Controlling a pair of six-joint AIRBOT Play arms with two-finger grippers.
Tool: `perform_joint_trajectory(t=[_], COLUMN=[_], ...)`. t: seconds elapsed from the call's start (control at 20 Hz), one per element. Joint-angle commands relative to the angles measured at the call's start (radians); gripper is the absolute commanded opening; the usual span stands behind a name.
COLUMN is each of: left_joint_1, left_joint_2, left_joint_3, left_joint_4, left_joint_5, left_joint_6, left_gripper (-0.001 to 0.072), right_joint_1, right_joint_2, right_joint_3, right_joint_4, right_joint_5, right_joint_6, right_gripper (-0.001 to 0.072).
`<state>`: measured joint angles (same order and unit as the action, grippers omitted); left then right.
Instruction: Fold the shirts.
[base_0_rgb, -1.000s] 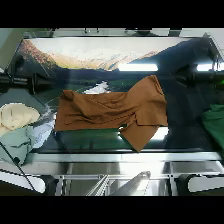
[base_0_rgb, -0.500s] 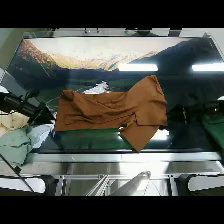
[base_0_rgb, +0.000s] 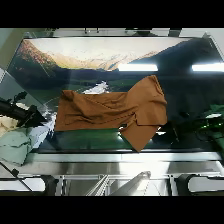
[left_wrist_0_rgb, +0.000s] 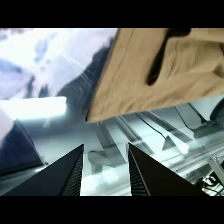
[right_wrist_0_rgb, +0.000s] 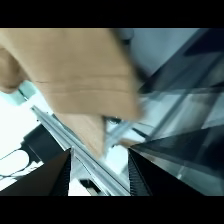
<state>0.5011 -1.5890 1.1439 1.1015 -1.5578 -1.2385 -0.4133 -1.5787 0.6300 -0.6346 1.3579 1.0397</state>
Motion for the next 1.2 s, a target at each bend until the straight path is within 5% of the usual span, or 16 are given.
perform_joint_trajectory(t=[0.0, 0.35, 0.45, 0.6, 0.65, 0.75, 0.85, 1.05, 1.15], left_joint_1=[-0.053, -0.217, -0.217, -0.211, -0.209, -0.208, -0.208, -0.200, -0.184], left_joint_2=[-0.041, -0.214, -0.224, -0.221, -0.221, -0.220, -0.214, -0.062, 0.071], left_joint_3=[-0.001, 0.016, 0.050, 0.078, 0.087, 0.103, 0.124, 0.227, 0.312], left_joint_4=[0.003, 0.013, 0.000, -0.025, -0.028, -0.041, -0.158, -0.690, -0.915], left_joint_5=[0.077, 0.126, 0.095, 0.032, 0.014, -0.013, -0.096, -0.304, -0.304], left_joint_6=[0.018, 0.044, 0.044, 0.054, 0.054, 0.056, 0.093, 0.196, 0.215], left_gripper=[0.0290, 0.0257, 0.0255, 0.0029, 0.0029, 0.0029, 0.0029, 0.0022, 0.0030], right_joint_1=[0.138, 0.352, 0.353, 0.351, 0.351, 0.351, 0.350, 0.275, 0.197], right_joint_2=[0.004, 0.006, 0.006, 0.007, 0.007, 0.014, 0.050, 0.298, 0.467], right_joint_3=[-0.044, -0.043, -0.043, -0.043, -0.043, -0.043, -0.038, 0.090, 0.213], right_joint_4=[0.141, 0.285, 0.281, 0.277, 0.277, 0.277, 0.287, 0.489, 0.562], right_joint_5=[-0.193, -0.303, -0.291, -0.204, -0.173, -0.118, -0.071, 0.150, 0.166], right_joint_6=[-0.019, -0.022, -0.022, -0.056, -0.068, -0.076, -0.086, -0.108, -0.059], right_gripper=[0.0394, 0.0383, 0.0210, 0.0203, 0.0185, 0.0025, 0.0025, 0.0024, 0.0024])
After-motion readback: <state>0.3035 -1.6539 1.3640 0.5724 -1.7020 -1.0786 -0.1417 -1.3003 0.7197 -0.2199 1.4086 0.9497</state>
